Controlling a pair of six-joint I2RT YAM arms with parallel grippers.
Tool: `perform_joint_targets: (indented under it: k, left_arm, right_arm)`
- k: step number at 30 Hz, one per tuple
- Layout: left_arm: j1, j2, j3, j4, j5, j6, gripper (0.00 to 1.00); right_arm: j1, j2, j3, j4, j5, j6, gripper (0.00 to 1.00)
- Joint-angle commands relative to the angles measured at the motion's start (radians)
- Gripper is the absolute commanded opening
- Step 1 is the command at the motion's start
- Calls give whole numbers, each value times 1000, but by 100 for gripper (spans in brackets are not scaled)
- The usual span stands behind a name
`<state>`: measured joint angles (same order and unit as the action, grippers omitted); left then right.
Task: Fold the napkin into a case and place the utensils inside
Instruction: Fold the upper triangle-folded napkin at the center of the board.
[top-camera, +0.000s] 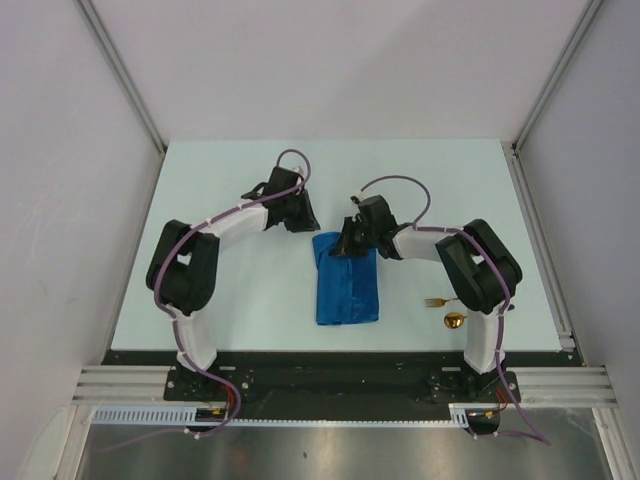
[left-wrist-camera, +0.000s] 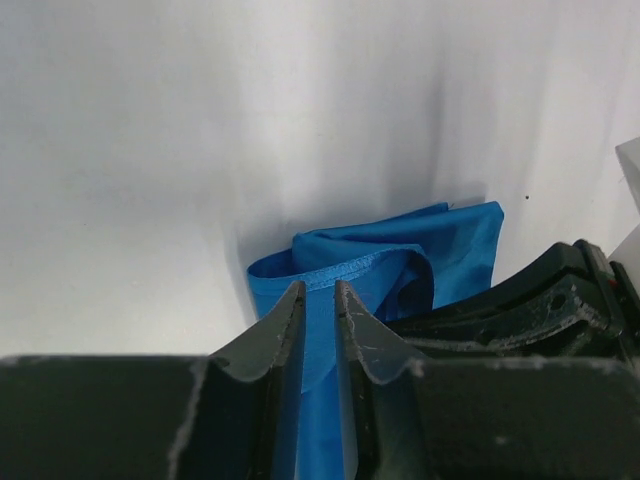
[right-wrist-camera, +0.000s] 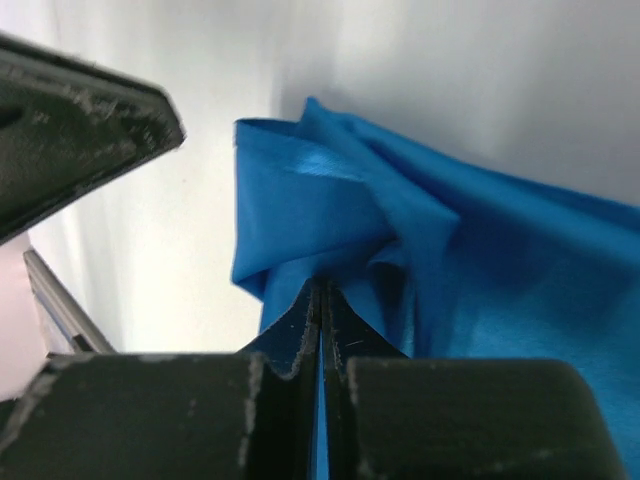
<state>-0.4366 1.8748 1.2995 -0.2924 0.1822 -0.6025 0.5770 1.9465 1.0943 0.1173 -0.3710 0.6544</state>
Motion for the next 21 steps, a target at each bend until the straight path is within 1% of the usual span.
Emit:
perform_joint_targets:
  k: [1,13,16,21]
  left_arm:
    - [-5,1,67,29,48,-26,22]
    - [-16,57,89,38,111,7,24]
    - [-33,49,83,33,94,15,24]
    - [-73,-9,41,52,42,26,24]
  right_arm:
    - [-28,8,21,1,70,-4,0]
    - [-75,25,-1,12,63,-59,0]
    - [-95,26,-7,19,50,-73,0]
    - [-134,49,-10,31,-17,-79,0]
